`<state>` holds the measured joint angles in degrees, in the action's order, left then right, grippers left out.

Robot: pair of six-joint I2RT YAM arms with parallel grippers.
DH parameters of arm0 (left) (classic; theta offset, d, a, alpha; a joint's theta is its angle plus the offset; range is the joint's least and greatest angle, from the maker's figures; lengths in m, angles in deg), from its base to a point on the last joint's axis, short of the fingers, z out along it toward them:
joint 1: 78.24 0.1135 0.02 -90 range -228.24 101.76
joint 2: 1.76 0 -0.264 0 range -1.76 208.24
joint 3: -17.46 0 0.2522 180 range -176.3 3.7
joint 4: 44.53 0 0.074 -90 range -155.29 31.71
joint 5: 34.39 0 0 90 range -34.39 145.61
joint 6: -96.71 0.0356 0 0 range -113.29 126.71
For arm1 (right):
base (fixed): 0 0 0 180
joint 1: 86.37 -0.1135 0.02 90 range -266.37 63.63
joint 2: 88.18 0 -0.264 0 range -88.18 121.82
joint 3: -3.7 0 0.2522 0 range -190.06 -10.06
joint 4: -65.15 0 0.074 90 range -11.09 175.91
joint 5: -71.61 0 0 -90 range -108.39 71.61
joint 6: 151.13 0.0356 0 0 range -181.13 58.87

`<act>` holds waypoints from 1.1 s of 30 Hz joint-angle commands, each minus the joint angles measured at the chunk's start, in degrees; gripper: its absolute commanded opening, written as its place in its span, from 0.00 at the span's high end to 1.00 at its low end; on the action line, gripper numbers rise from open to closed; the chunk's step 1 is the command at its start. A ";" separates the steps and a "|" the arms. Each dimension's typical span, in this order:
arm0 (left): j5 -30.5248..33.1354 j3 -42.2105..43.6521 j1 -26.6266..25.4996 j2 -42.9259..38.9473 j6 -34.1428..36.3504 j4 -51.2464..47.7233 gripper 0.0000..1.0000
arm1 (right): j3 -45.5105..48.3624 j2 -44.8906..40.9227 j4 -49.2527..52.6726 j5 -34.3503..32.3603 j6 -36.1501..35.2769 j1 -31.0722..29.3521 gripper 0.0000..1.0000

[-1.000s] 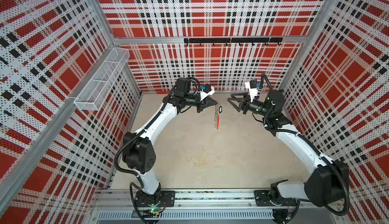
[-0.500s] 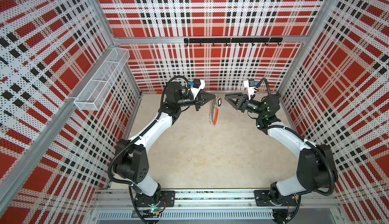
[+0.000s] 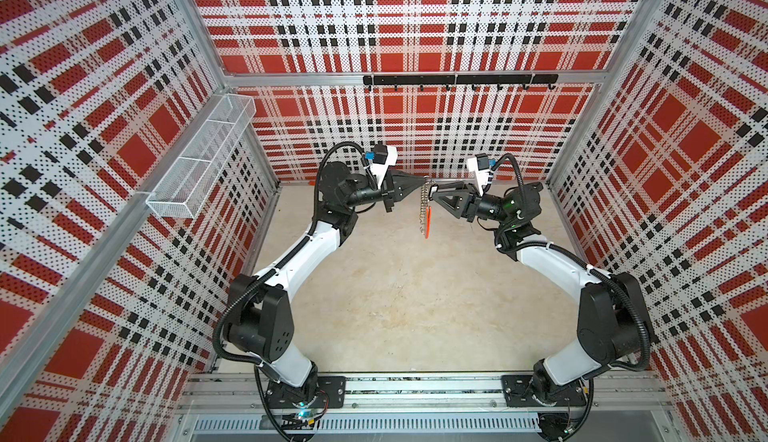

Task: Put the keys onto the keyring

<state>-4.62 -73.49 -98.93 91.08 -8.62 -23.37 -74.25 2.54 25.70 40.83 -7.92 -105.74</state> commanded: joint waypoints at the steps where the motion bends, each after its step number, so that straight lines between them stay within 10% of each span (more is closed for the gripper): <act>1: -0.90 0.11 0.30 -0.33 -1.99 3.99 1.00 | -1.63 0.82 -0.76 1.11 -0.66 -0.34 0.58; 14: 3.13 0.19 0.43 0.10 -4.26 6.45 1.00 | -2.79 -0.96 9.12 2.33 -7.87 -0.49 1.00; 33: 11.15 5.19 -3.22 0.59 -7.58 15.07 1.00 | -7.51 -3.46 37.17 -12.12 -30.59 -5.75 0.87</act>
<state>5.94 -68.42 -101.01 91.74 -15.28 -13.52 -81.85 1.56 58.07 32.00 -34.37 -110.46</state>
